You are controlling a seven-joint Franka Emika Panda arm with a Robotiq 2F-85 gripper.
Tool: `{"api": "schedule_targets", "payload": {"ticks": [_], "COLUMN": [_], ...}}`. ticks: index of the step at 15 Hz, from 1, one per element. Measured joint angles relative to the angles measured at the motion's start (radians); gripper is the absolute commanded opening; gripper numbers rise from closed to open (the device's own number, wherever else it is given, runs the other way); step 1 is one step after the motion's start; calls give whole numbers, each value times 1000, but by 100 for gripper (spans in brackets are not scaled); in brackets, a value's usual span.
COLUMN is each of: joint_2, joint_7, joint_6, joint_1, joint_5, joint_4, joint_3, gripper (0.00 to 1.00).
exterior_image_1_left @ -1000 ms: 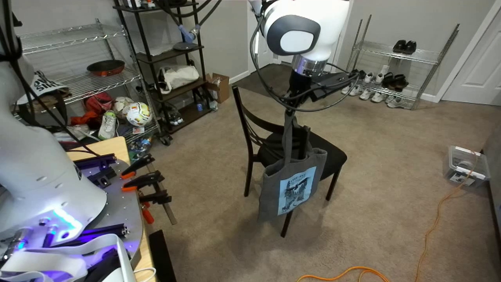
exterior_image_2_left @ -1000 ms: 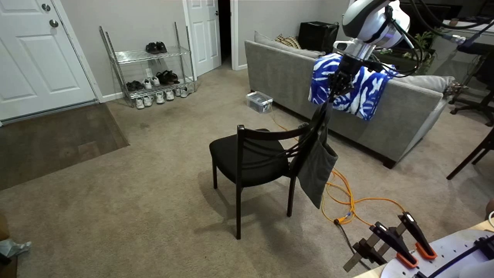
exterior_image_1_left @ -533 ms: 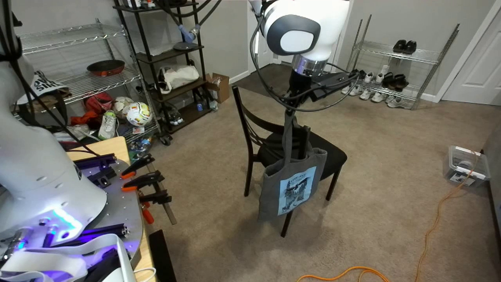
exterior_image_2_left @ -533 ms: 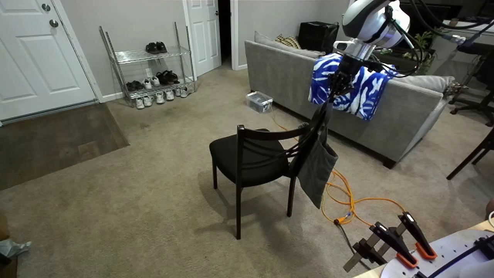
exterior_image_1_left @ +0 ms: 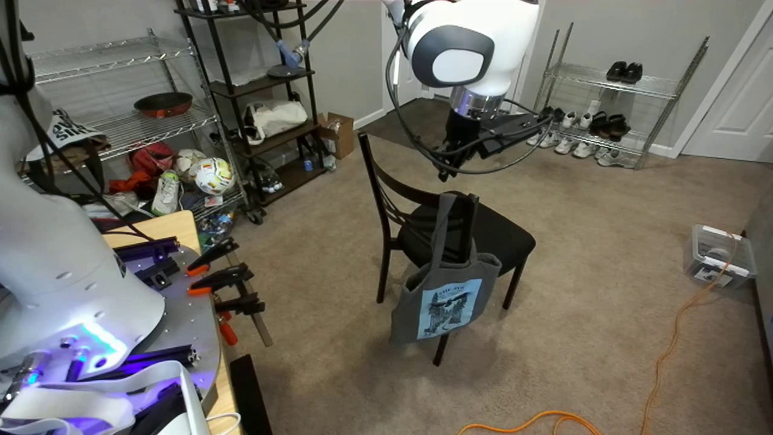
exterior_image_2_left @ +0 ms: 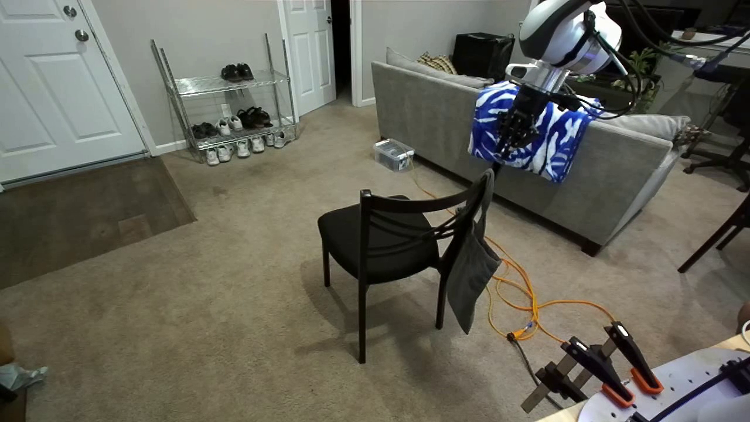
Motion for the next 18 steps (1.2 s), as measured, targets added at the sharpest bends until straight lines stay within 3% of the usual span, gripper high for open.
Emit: {"api": "schedule_targets", "payload": {"ticks": [4, 5, 6, 8, 9, 12, 18], "joint_2": [0, 0, 0, 0, 0, 1, 2], "joint_7": [0, 0, 0, 0, 0, 0, 0], "joint_6": [0, 0, 0, 0, 0, 0, 0], "joint_1": [0, 0, 0, 0, 0, 0, 0], "joint_5": [0, 0, 0, 0, 0, 0, 0], "joint_4": [1, 1, 1, 1, 1, 1, 1], "joint_3": [0, 0, -1, -2, -2, -3, -2], "gripper": [0, 26, 27, 38, 19, 38, 38]}}
